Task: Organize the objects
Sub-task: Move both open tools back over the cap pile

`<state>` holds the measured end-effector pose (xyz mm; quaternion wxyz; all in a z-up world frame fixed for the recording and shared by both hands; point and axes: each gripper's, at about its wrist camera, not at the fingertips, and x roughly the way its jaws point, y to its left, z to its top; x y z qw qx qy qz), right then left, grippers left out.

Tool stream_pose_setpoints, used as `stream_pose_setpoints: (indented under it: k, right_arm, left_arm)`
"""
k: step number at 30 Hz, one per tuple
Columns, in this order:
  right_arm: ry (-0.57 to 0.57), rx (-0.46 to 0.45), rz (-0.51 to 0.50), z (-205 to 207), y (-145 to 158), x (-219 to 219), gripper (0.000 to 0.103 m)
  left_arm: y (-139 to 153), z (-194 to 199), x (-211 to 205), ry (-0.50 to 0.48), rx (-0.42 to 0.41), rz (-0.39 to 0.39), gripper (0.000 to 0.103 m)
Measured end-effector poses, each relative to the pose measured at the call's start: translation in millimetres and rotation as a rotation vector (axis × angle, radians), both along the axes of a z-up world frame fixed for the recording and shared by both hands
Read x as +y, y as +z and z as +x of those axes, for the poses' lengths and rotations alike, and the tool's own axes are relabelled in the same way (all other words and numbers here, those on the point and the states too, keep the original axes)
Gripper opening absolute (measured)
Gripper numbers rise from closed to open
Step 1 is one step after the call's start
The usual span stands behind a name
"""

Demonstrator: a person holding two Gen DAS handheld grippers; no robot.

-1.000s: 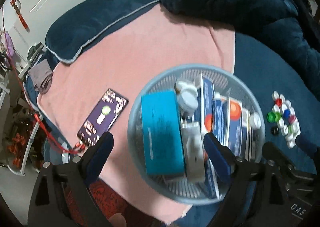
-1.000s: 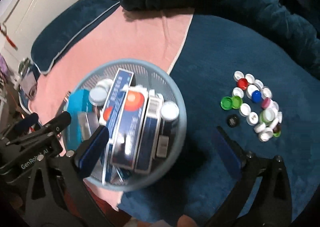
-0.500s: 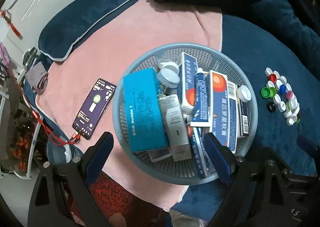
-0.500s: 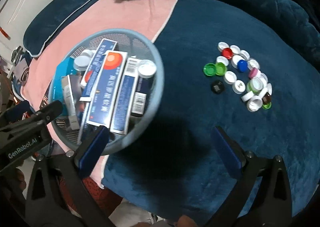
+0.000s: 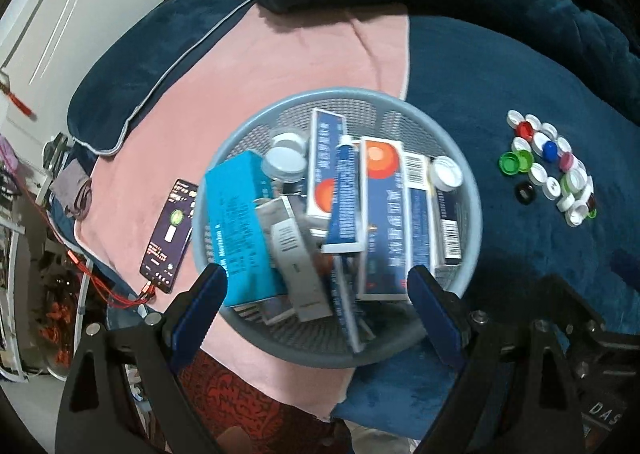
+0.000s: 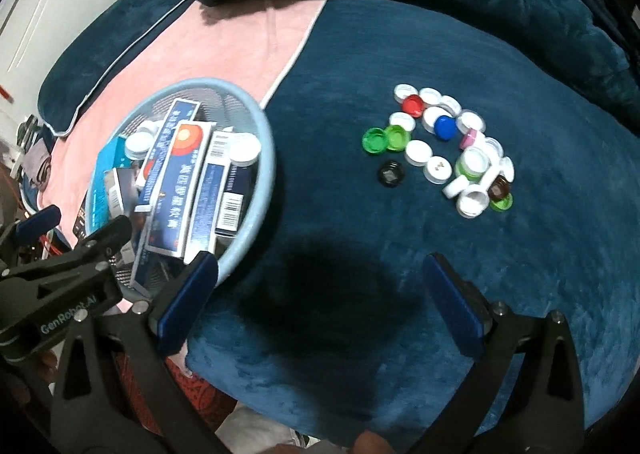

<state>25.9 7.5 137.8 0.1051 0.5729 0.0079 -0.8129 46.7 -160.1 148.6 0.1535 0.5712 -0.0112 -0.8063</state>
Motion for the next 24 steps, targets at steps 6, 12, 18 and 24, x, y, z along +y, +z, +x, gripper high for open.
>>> stream_pose_setpoints:
  k: [6, 12, 18, 24]
  right_arm:
    - [-0.046, -0.006, -0.01, -2.2, 1.2, 25.4, 0.103]
    - [-0.077, -0.017, -0.012, -2.3, -0.4, 44.8, 0.103]
    - [-0.105, -0.019, -0.016, -1.5, -0.7, 63.6, 0.103]
    - [-0.131, -0.02, -0.02, -1.4, -0.3, 80.3, 0.103]
  left_arm:
    - [-0.4, -5.3, 24.6, -0.047, -0.011, -0.016, 0.092]
    - [-2.2, -11.0, 47.4, -0.085, -0.019, -0.023, 0.093]
    - [-2.6, -14.4, 67.5, -0.117, -0.023, -0.038, 0.093]
    - [-2.0, -16.9, 82.9, -0.137, -0.025, -0.048, 0.093]
